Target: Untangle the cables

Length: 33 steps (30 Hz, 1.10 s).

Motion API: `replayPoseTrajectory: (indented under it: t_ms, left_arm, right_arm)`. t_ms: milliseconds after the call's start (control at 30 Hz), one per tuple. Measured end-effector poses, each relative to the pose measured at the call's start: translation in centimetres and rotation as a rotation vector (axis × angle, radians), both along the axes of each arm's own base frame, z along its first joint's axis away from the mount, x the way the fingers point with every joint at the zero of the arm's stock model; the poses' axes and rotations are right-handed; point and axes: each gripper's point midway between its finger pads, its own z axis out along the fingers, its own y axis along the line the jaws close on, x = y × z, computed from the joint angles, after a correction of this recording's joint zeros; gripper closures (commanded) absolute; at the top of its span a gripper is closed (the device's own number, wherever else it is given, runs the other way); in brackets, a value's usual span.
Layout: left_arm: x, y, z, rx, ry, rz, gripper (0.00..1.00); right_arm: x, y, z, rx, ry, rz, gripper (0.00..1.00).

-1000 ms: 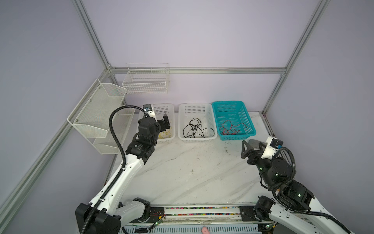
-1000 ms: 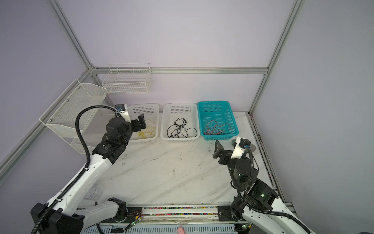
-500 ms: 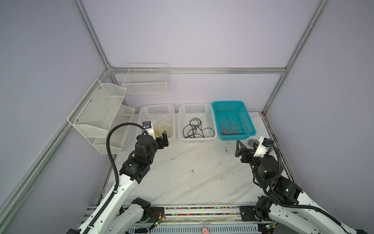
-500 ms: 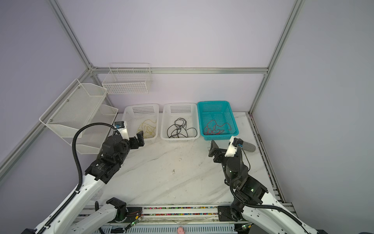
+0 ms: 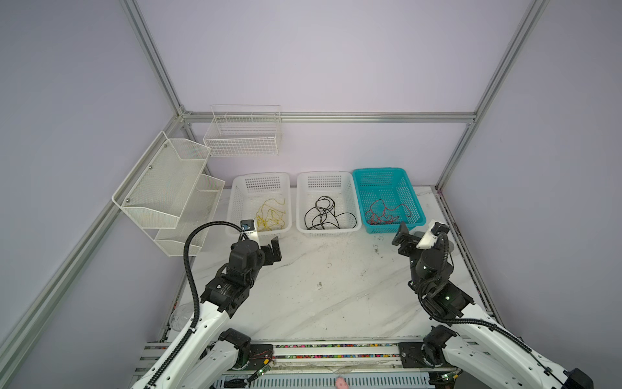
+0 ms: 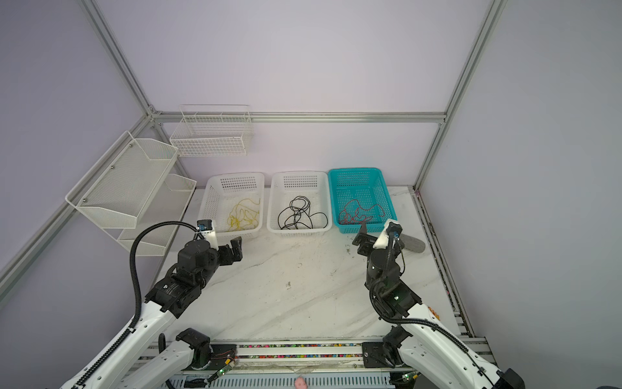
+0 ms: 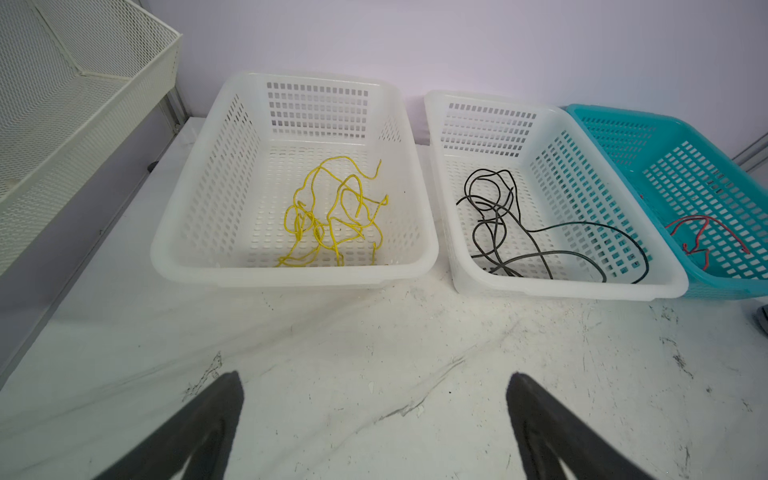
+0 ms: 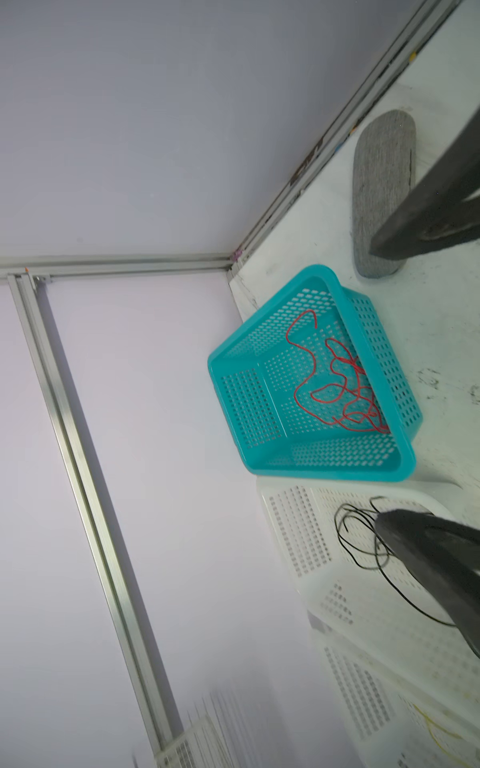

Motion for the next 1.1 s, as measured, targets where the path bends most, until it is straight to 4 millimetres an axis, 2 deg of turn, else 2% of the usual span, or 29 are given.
replayPoseTrajectory:
  t_ms: [133, 233, 367, 633, 767, 1100]
  left_arm:
    - [-0.3, -0.5, -0.1, -0.008, -0.007, -0.021, 0.00]
    - [-0.5, -0.7, 0.0, -0.007, -0.014, -0.032, 0.00]
    - [-0.8, -0.9, -0.1, 0.000, -0.021, -0.047, 0.00]
    - [-1.2, -1.5, -0.4, 0.037, -0.024, -0.070, 0.00]
    - [-1.2, -1.2, -0.3, 0.056, -0.029, -0.060, 0.00]
    - [-1.3, -1.0, -1.0, 0.069, -0.035, -0.058, 0.00]
  right_arm:
    - [2.3, 0.1, -0.2, -0.050, 0.001, -0.012, 0.03]
    - [4.8, 0.1, -1.2, -0.103, 0.029, -0.024, 0.03]
    - [7.4, -1.4, -3.5, -0.185, 0.070, -0.074, 0.03]
    - [11.2, -3.1, -8.8, -0.247, 0.123, -0.074, 0.03]
    - [12.3, -3.3, -11.4, -0.251, 0.145, -0.052, 0.03]
    - [12.7, -5.0, -15.0, -0.225, 0.122, -0.056, 0.03]
